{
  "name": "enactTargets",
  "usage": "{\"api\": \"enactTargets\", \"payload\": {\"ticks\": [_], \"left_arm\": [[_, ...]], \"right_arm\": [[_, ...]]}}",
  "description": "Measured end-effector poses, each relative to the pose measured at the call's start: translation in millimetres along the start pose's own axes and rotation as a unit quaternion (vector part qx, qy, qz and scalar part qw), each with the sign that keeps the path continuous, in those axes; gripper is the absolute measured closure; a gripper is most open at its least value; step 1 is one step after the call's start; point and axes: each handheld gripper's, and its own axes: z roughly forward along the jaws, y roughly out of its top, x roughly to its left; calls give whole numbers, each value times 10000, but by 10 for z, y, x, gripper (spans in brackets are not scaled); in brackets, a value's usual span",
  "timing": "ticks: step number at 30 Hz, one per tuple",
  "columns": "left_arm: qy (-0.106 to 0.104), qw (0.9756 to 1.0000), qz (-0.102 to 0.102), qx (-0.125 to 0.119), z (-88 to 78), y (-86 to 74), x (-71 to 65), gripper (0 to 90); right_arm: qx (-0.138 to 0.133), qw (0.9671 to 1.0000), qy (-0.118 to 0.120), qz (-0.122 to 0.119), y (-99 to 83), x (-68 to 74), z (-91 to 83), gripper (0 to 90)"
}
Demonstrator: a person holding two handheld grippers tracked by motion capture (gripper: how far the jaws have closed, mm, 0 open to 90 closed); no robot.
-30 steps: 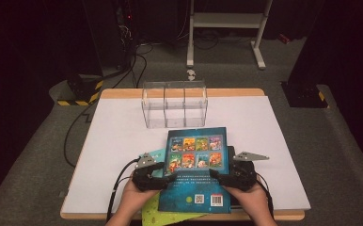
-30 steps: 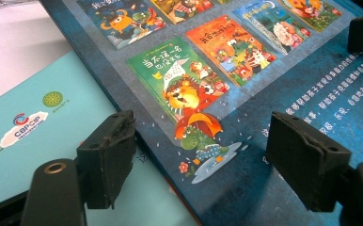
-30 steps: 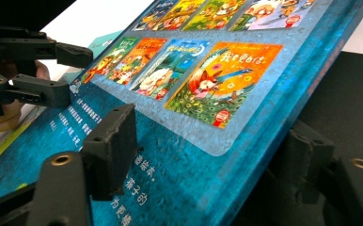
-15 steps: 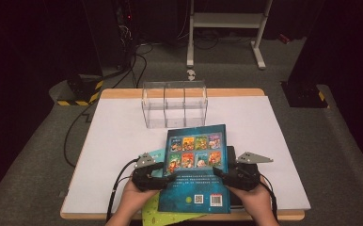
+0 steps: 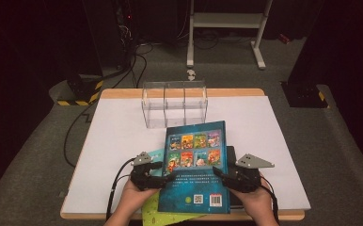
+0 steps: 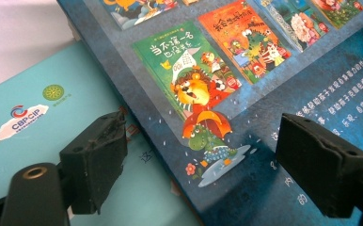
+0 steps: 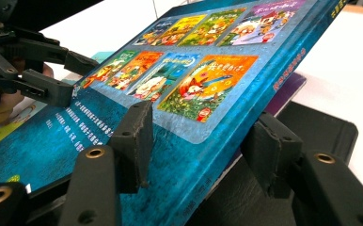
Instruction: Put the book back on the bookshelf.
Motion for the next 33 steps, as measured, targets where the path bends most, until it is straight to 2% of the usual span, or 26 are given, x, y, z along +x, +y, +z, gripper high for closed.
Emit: {"api": "enactTargets", "payload": {"ticks": [2, 4, 7, 15, 20, 22, 27, 30, 33], "left_arm": [[-37, 10000, -44, 27, -6, 9, 9, 160], [-126, 9997, -211, 36, -11, 23, 13, 150], [-250, 9992, -314, 74, -18, 31, 20, 148], [-351, 9986, -376, 100, -16, 34, 13, 159], [-447, 9972, -592, 53, -5, 58, 38, 161], [-489, 9969, -619, 56, -1, 66, 48, 161], [-442, 9975, -554, 40, -11, 73, 47, 181], [-376, 9980, -501, -118, -18, 83, 11, 198], [-307, 9985, -448, -90, -6, 96, 4, 210]], "right_arm": [[-70, 9999, -18, -70, 5, 20, -16, 449], [-149, 9997, -44, -167, 14, 45, -38, 449], [-225, 9993, -84, -277, 32, 84, -66, 449], [-288, 9991, -62, -296, 40, 91, -76, 450], [-388, 9985, -27, -391, 69, 109, -84, 450], [-406, 9983, -25, -410, 75, 112, -83, 450], [-354, 9987, 8, -361, 75, 87, -62, 449], [-325, 9992, 43, -246, 84, 58, -54, 449], [-270, 9996, 90, -78, 88, 9, -34, 448]]}}
